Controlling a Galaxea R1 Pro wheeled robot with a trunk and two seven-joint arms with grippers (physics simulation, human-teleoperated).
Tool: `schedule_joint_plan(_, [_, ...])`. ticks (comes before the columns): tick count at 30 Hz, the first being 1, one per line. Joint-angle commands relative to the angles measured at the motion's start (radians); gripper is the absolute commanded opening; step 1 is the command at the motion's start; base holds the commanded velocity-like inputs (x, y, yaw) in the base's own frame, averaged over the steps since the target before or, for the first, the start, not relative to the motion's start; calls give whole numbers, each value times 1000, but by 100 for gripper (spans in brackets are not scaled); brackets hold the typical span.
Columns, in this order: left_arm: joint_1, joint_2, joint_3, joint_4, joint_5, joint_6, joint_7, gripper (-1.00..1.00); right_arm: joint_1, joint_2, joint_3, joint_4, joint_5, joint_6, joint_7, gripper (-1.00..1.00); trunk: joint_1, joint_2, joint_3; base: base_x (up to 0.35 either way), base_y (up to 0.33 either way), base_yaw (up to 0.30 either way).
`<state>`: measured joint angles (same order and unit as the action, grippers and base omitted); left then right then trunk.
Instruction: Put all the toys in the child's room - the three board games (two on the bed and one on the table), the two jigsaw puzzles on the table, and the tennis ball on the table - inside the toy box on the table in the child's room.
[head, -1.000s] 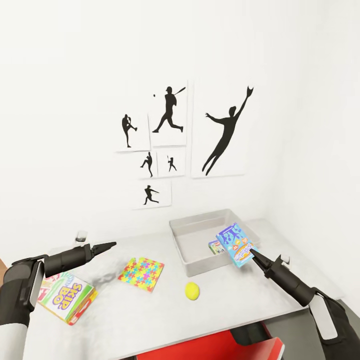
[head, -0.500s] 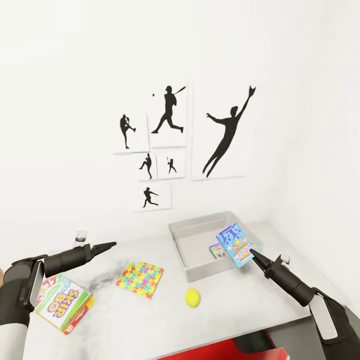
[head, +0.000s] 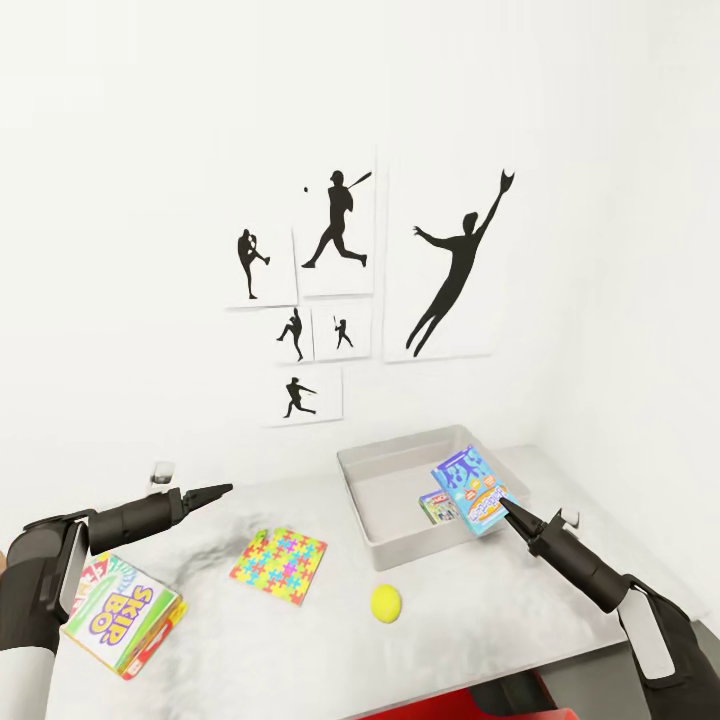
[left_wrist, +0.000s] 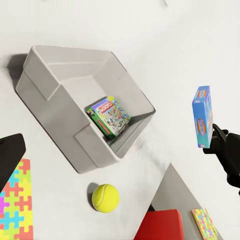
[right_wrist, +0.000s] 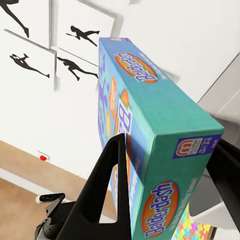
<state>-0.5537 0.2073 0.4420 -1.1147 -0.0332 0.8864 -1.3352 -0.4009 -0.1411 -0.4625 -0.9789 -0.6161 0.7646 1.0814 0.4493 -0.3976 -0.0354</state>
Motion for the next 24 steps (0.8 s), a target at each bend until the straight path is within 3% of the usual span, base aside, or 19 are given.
schedule_joint_plan(1, [-1,0,1,0,-4,10,-6,100,-1,0,-1,0,-3,6,2,-100,1,-2,-2,0,0,0])
schedule_joint_plan(24, [-2,0,1,-1,-3,9,-7,100,-2,7,5,-17,-4,14,-7,-100,1,-2,-2,0,0,0])
